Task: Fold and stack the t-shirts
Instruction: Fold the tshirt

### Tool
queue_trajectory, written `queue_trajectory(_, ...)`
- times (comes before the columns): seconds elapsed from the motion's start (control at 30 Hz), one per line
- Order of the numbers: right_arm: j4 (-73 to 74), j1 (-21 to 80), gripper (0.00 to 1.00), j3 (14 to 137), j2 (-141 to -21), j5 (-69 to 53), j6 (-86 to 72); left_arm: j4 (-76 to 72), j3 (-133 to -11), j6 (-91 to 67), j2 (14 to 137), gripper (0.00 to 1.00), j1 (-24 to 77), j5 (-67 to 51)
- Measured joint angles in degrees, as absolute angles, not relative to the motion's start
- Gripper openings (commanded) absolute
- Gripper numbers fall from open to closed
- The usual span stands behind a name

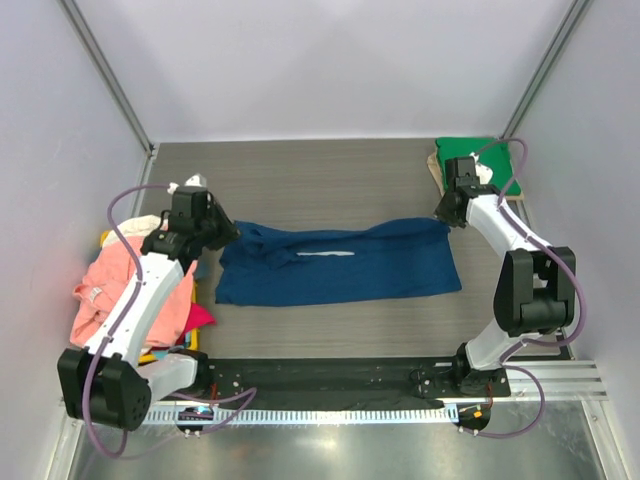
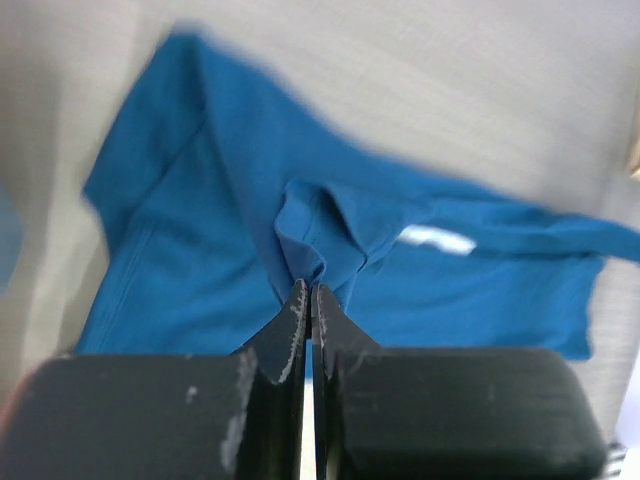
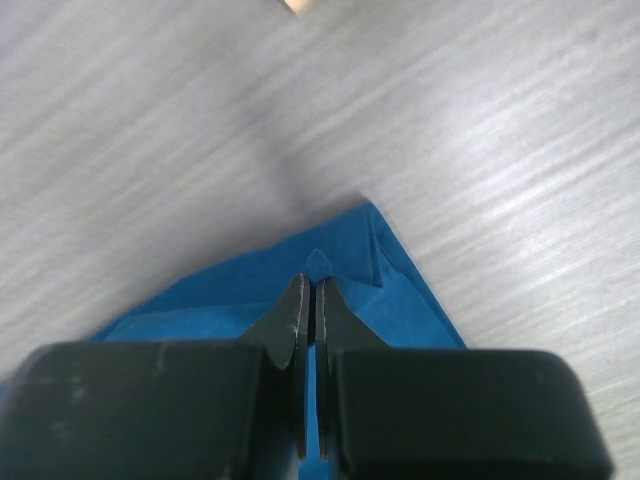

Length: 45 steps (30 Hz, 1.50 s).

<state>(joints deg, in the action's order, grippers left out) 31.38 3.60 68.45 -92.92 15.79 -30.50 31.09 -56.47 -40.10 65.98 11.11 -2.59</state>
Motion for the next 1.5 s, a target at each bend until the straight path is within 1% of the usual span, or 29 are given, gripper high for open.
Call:
queue_trajectory(0.07,31.4,3.6,0.01,66.89,-92.33,15.9,-30.63,32.73,-53.06,-40.45,63.44,0.02,11.46,-2.61)
queue_trajectory(0.1,31.38,3.57,0.01,65.78,-92.01,16.08,-30.83,33.3,-50.94,-40.93,61.93,0.09,11.79,-2.63)
queue_trajectory(0.13,31.35,3.49,0.01,64.9,-91.81,16.19,-31.0,33.82,-49.12,-41.41,60.64,0.13,12.12,-2.7)
queue_trajectory(0.17,31.51,3.49,0.05,64.01,-91.57,16.34,-31.24,34.85,-47.03,-42.0,58.92,0.18,12.58,-2.85)
queue_trajectory(0.2,31.79,3.44,0.2,63.26,-91.46,16.4,-31.44,35.75,-44.69,-42.89,56.97,0.36,13.1,-3.03)
queue_trajectory(0.23,31.75,3.27,0.57,62.48,-91.37,16.34,-31.94,36.88,-42.89,-43.31,55.11,0.43,13.5,-3.09)
queue_trajectory(0.27,31.75,3.11,0.72,61.82,-91.37,16.34,-32.34,38.72,-41.12,-44.31,52.69,0.52,13.91,-3.22)
queue_trajectory(0.3,31.75,2.92,0.82,61.14,-91.33,16.34,-32.18,40.23,-39.81,-44.95,50.39,0.57,14.15,-3.27)
queue_trajectory(0.33,31.83,2.79,0.87,60.69,-91.31,16.38,-32.14,41.69,-38.96,-45.93,48.05,0.6,14.55,-3.29)
queue_trajectory(0.37,32.03,2.74,0.88,60.25,-91.22,16.4,-32.18,42.85,-38.72,-46.48,46.19,0.62,14.85,-3.25)
queue_trajectory(0.5,32.18,2.68,0.88,60.2,-89.8,16.1,-32.1,44.42,-39.48,-48.8,41.19,0.63,15.59,-2.48)
queue_trajectory(0.57,31.7,3.29,0.86,60.36,-88.44,14.96,-32.05,44.16,-40.25,-49.3,41.43,0.62,15.68,-1.02)
queue_trajectory(0.63,30.68,4.62,0.83,60.88,-87.81,13.39,-31.94,42.83,-40.6,-49.43,44.14,0.61,15.68,0.1)
queue_trajectory(0.73,28.75,7.4,0.8,62.65,-88.99,10.31,-31.51,38.74,-40.56,-49.74,51.81,0.6,15.68,1.21)
queue_trajectory(0.9,25.56,9.98,0.77,63.64,-94.91,6.42,-31.18,29.04,-40.21,-51.9,68.69,0.56,15.92,1.98)
queue_trajectory(1.0,24.45,10.17,0.75,60.95,-96.49,6.04,-31.35,24.14,-40.27,-53.76,77.89,0.55,17.02,2.37)
queue_trajectory(1.1,24.23,10.55,0.74,56.95,-96.47,5.93,-31.83,21.74,-42.33,-55.53,83.55,0.54,18.06,2.76)
queue_trajectory(1.3,18.72,13.8,0.74,46.09,-87.57,4.97,-36.1,17.45,-53.54,-57.58,96.23,0.51,19.59,3.01)
queue_trajectory(1.37,17.32,16.73,0.75,41.36,-82.65,3.81,-39.22,16.84,-59.64,-57.87,101.58,0.5,19.79,2.79)
queue_trajectory(1.43,16.93,23.79,0.75,35.59,-75.88,3.92,-44.62,16.14,-66.63,-57.87,107.57,0.5,19.97,2.52)
queue_trajectory(1.5,17.63,34.35,0.76,30.83,-69.38,3.68,-51.27,16.64,-74.96,-57.49,113.49,0.5,20.21,2.46)
